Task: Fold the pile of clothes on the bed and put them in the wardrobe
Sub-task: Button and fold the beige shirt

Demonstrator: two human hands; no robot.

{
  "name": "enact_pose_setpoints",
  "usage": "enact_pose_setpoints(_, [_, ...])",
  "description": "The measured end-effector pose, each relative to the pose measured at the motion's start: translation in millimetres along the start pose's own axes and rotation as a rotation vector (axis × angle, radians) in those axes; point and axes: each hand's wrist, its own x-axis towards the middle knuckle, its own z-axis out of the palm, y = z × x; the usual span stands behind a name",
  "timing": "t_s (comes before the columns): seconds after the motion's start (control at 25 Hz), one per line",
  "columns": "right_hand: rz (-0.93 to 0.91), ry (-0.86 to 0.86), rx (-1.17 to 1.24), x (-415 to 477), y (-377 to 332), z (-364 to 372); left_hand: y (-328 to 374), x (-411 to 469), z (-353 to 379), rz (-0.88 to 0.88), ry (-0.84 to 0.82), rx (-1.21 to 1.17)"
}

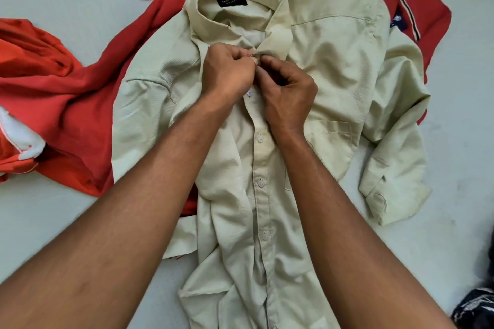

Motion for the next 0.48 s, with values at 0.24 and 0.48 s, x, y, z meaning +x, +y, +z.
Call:
enact_pose_setpoints(0.24, [-0.037,0.036,-0.076,-4.2,-1.3,5.6,26.2,16.2,-13.0,-0.174,-0.189,0.11])
enact_pose_setpoints(0.48, [-0.026,0.072,-0.155,-4.6,-6.7,11.8,34.6,14.6,-21.5,-0.189,-0.257,0.141])
